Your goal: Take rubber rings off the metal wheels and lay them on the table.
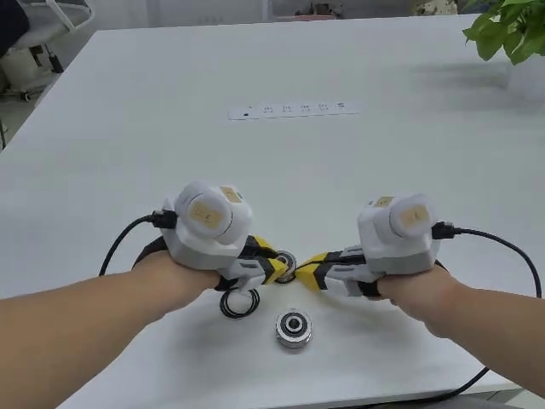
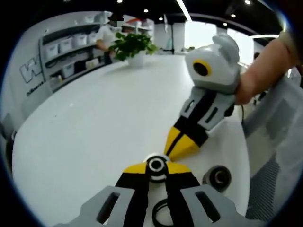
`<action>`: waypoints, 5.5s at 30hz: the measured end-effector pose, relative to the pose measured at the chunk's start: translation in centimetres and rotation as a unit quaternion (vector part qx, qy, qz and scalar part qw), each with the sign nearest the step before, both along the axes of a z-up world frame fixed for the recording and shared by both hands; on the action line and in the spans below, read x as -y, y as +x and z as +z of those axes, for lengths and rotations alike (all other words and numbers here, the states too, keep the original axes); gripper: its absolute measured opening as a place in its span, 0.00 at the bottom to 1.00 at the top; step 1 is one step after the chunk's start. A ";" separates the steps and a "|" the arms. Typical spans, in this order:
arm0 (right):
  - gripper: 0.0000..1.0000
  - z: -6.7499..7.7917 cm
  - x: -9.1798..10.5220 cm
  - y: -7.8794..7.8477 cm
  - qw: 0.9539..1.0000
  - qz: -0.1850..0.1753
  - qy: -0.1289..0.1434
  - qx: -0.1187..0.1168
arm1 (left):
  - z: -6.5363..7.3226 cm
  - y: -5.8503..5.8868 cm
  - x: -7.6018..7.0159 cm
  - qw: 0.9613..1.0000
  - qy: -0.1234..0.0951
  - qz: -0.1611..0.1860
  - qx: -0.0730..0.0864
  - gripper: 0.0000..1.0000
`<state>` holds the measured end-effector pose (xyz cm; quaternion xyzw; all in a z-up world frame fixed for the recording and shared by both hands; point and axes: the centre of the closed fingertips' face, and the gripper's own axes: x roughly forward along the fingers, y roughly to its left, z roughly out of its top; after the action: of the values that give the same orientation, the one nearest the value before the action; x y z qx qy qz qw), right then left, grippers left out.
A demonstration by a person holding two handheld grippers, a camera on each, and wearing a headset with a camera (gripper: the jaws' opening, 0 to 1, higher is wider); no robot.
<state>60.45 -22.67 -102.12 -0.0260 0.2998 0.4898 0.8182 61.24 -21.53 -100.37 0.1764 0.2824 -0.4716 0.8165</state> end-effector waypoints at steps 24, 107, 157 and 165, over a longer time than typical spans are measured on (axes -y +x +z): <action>0.00 1.7 0.4 0.4 0.990 -0.072 0.098 -0.072 | -0.2 -0.6 0.3 1.000 0.021 0.004 0.010 0.13; 0.00 6.0 -2.8 -1.8 0.985 -0.020 0.147 -0.090 | 6.2 -5.1 -5.2 0.998 -0.059 0.020 -0.005 0.57; 0.08 1.7 -6.1 -4.1 0.991 0.024 0.060 -0.120 | 5.4 -8.3 -10.4 0.996 -0.062 0.057 -0.019 0.79; 0.17 2.6 -6.0 -4.4 0.992 0.029 0.062 -0.110 | 5.6 -8.4 -10.2 0.996 -0.060 0.055 -0.019 0.79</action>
<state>56.01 -16.70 -99.52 0.0704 0.3560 0.5311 0.7657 52.82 -11.28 -94.79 0.1020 0.2781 -0.4451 0.8451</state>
